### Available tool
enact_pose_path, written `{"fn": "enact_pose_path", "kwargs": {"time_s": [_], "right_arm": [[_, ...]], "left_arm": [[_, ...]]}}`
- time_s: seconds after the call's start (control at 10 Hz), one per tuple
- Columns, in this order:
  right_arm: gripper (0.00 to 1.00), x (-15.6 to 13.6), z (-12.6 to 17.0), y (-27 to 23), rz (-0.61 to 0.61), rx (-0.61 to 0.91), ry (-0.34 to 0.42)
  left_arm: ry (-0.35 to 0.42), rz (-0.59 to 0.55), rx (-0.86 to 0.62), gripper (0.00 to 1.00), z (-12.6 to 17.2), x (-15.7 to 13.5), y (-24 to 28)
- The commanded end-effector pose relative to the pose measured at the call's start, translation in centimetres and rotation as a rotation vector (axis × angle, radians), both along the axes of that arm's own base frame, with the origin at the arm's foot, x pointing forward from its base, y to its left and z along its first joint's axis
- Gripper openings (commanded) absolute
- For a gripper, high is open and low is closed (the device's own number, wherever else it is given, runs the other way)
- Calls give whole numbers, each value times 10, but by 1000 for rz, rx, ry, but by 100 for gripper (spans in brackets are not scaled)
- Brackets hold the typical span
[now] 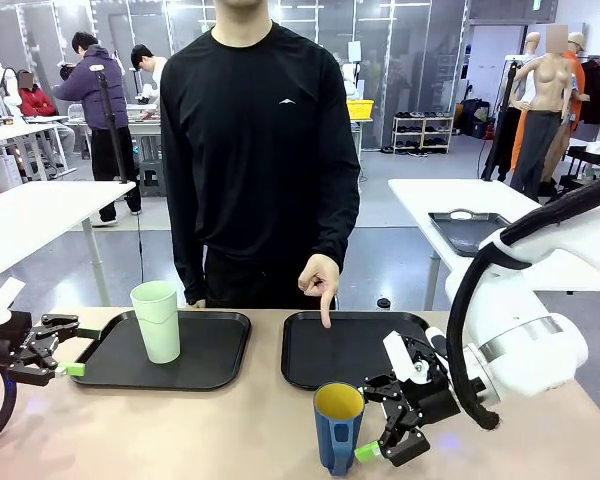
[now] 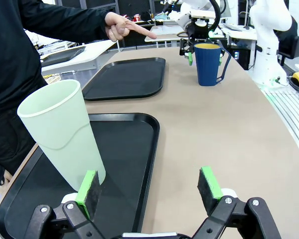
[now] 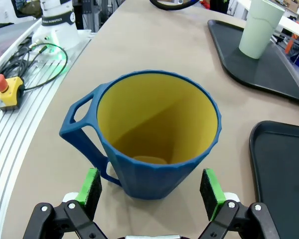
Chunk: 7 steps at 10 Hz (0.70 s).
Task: Sort and store the cups by type.
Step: Pick up the Handle plastic cup and place it into the empty Flat Tray.
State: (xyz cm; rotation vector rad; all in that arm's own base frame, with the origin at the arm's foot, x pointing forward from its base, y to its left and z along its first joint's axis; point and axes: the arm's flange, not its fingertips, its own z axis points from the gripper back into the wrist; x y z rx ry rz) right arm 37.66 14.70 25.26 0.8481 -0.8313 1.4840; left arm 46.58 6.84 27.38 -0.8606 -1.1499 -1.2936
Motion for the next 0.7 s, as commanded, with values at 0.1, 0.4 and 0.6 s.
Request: {"fn": "enact_pose_path", "kwargs": {"time_s": [0.1,0.4,0.6], "right_arm": [[100,4,-13,9,10,81,-11],[100,3,-18,16,30,115,-4],[100,3,-23,23,53,157,-1]], "left_arm": [[1,-2,8,100,0,4,0],[1,-2,8,100,0,4,0],[1,-2,8,100,0,4,0]]}}
